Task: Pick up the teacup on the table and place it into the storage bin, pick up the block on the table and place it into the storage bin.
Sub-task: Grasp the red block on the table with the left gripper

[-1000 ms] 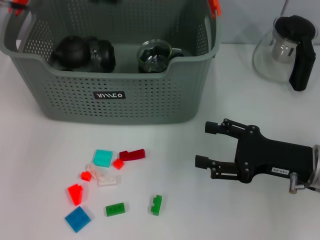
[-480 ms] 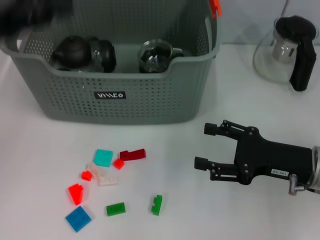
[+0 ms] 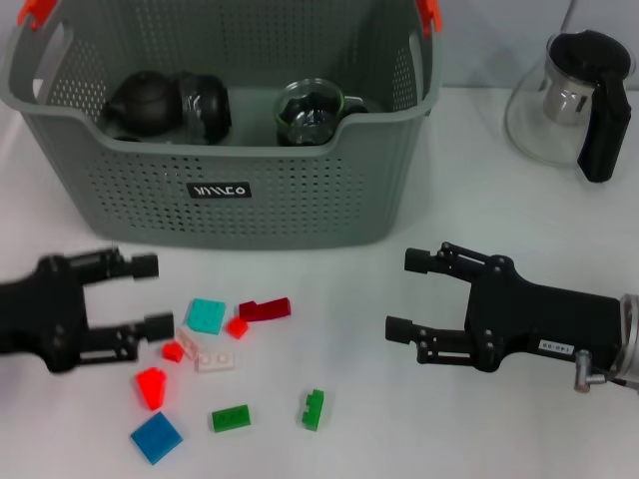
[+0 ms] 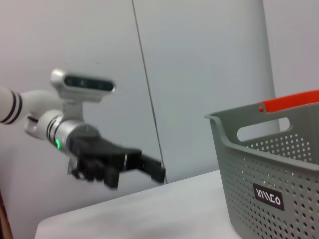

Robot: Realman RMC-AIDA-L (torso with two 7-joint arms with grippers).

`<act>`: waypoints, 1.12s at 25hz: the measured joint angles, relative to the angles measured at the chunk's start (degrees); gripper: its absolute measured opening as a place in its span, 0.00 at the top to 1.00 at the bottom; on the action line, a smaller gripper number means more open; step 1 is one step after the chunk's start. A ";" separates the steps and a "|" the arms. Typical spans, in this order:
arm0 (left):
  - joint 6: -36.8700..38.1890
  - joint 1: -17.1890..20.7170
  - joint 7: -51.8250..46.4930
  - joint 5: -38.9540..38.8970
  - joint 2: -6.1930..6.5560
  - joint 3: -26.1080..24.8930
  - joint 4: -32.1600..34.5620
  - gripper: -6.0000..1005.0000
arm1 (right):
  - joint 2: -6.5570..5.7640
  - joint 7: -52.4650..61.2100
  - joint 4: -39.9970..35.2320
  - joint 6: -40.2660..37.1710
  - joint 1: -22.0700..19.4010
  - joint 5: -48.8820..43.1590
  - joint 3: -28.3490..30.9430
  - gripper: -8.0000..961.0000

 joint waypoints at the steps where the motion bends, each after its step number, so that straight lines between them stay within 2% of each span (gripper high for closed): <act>1: -0.96 0.52 0.72 0.71 -0.51 0.01 0.14 0.21 | 0.00 0.00 0.00 0.00 0.00 0.00 0.00 0.05; 12: -11.98 2.64 14.92 9.96 -5.23 0.09 -0.51 0.23 | 0.00 0.06 0.11 0.00 -0.16 -0.01 -0.33 0.05; 18: -15.10 4.27 20.14 10.06 -5.82 -0.33 -0.59 0.24 | 0.00 0.09 0.11 0.00 -0.36 -0.01 -0.26 0.05; 23: -19.80 5.48 23.02 10.08 -6.93 -0.31 -0.59 0.24 | -0.04 0.09 0.11 0.00 -0.45 -0.01 -0.08 0.05; 28: -22.09 5.75 23.29 10.21 -7.11 -0.15 -0.59 0.24 | -0.09 0.09 0.11 0.00 -0.55 -0.01 -0.08 0.05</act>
